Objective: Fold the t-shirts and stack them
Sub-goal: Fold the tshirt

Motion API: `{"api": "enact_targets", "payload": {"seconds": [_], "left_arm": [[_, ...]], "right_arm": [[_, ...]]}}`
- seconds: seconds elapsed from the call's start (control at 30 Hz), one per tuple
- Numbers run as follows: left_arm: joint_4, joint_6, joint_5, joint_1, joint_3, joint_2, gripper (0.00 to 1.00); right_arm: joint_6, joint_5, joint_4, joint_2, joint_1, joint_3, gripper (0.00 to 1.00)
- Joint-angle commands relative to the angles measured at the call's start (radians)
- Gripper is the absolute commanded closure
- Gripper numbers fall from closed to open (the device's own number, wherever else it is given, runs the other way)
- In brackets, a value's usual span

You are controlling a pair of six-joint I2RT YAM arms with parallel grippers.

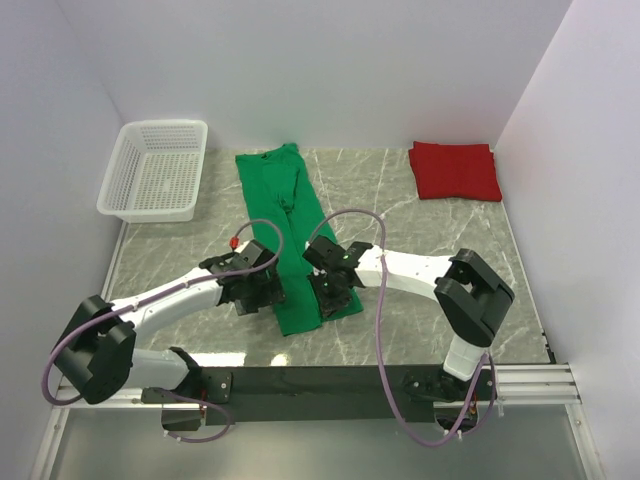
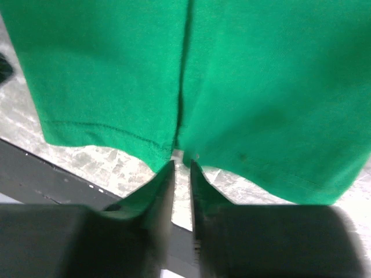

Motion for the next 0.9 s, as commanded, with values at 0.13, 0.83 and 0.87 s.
{"api": "enact_targets", "payload": {"seconds": [0.13,0.83,0.87], "left_arm": [[-0.001,-0.016,0.025,-0.058,0.027,0.02,0.25],[-0.057,-0.121,0.002,-0.183,0.024,0.081,0.39],[-0.056,-0.121,0.003,-0.181,0.026,0.086,0.4]], "right_arm": [[-0.02,0.004,0.015,-0.066,0.002,-0.002,0.64],[-0.012,0.014,0.176,-0.294,-0.289,-0.314,0.57],[-0.012,0.011,0.186,-0.291,-0.289,-0.318,0.57]]}}
